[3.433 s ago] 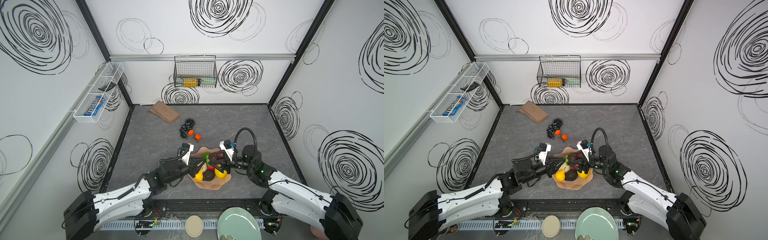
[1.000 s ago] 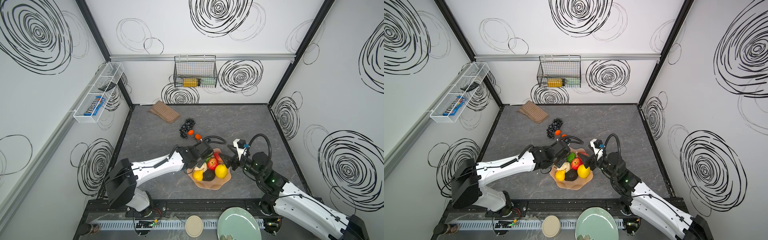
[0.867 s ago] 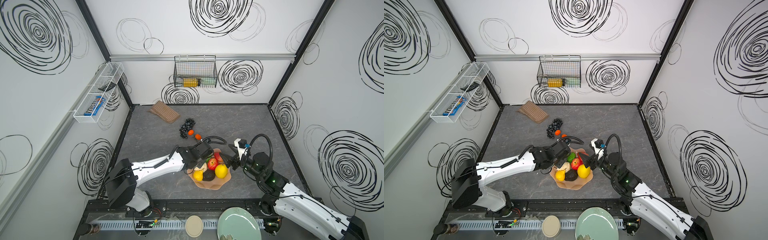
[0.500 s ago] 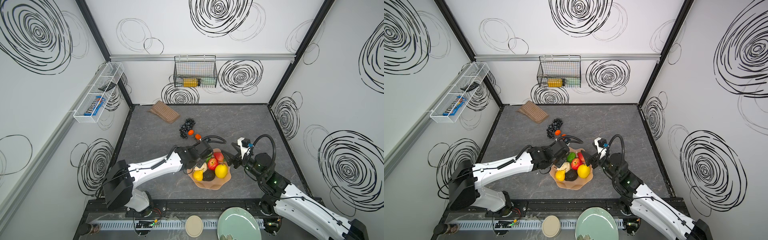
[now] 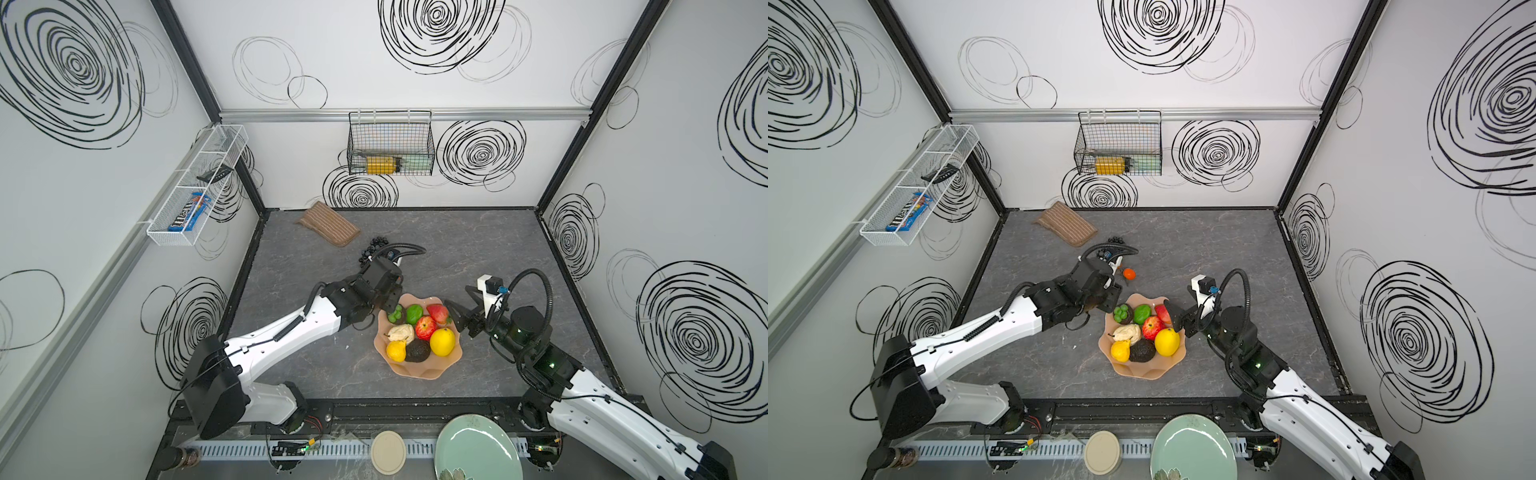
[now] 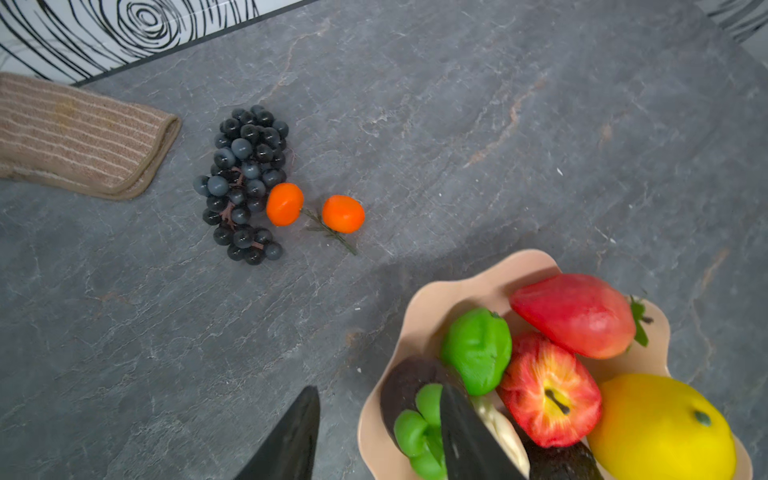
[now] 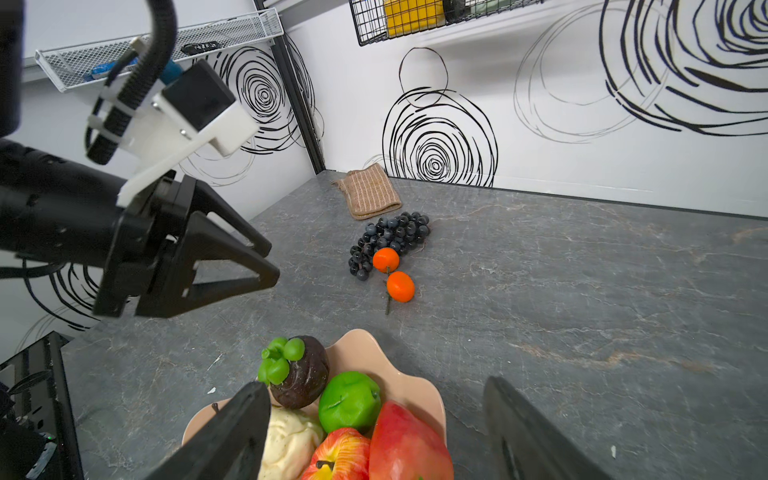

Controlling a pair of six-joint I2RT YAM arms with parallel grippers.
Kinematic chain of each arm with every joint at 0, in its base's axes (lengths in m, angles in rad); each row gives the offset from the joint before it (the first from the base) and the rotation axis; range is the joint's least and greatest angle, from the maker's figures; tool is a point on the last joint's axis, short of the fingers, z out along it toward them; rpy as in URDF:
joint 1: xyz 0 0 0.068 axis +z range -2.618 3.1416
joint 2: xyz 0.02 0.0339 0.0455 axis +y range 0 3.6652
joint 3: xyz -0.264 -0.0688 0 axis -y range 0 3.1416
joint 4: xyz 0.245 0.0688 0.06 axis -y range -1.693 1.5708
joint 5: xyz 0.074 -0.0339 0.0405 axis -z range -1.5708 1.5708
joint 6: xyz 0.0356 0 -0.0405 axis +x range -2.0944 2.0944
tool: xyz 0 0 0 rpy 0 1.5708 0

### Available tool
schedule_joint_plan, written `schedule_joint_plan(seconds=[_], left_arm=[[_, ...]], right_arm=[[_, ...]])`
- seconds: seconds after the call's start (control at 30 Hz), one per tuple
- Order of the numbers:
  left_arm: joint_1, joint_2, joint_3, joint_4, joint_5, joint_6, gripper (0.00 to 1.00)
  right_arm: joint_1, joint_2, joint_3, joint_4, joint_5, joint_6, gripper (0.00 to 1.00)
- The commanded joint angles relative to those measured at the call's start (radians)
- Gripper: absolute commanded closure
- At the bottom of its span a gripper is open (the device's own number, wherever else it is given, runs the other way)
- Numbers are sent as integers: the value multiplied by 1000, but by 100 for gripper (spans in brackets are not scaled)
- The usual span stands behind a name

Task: Place and organize the fake fruits in the fruit bowl
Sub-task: 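Open the left gripper and move it to the orange kumquats by the grapes, then lower the left gripper around the kumquat farther from the grapes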

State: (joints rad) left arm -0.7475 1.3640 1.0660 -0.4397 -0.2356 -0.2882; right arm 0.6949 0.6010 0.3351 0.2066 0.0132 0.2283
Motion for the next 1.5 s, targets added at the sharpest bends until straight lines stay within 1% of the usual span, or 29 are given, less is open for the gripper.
schedule_joint_plan(seconds=[0.0, 0.2, 0.33, 0.43, 0.57, 0.77, 0.93, 1.13, 1.33, 1.47], left_arm=[[82, 74, 39, 71, 68, -40, 48], [191, 223, 66, 153, 124, -85, 49], [248, 294, 57, 249, 191, -122, 52], [276, 344, 52, 310, 235, -135, 54], [309, 403, 38, 404, 314, -186, 57], [316, 489, 53, 496, 376, -221, 61], [313, 543, 89, 504, 379, -227, 66], [316, 585, 123, 492, 343, -231, 67], [320, 633, 157, 495, 348, -244, 69], [320, 647, 169, 483, 333, -246, 71]], right_arm=[[-5, -9, 9, -15, 10, 9, 16], [-6, -13, 14, -36, 2, 17, 16], [-6, -12, 4, -24, 1, 19, 16], [-6, -9, 8, -27, -5, 24, 17], [-5, -4, 9, -31, -5, 39, 17], [-5, 28, 8, -26, -25, 63, 17], [-5, 60, -3, 4, -27, 52, 17], [-5, 95, 4, 14, -31, 32, 17], [-5, 118, -7, 40, -52, 50, 17], [-5, 120, -13, 44, -55, 51, 17]])
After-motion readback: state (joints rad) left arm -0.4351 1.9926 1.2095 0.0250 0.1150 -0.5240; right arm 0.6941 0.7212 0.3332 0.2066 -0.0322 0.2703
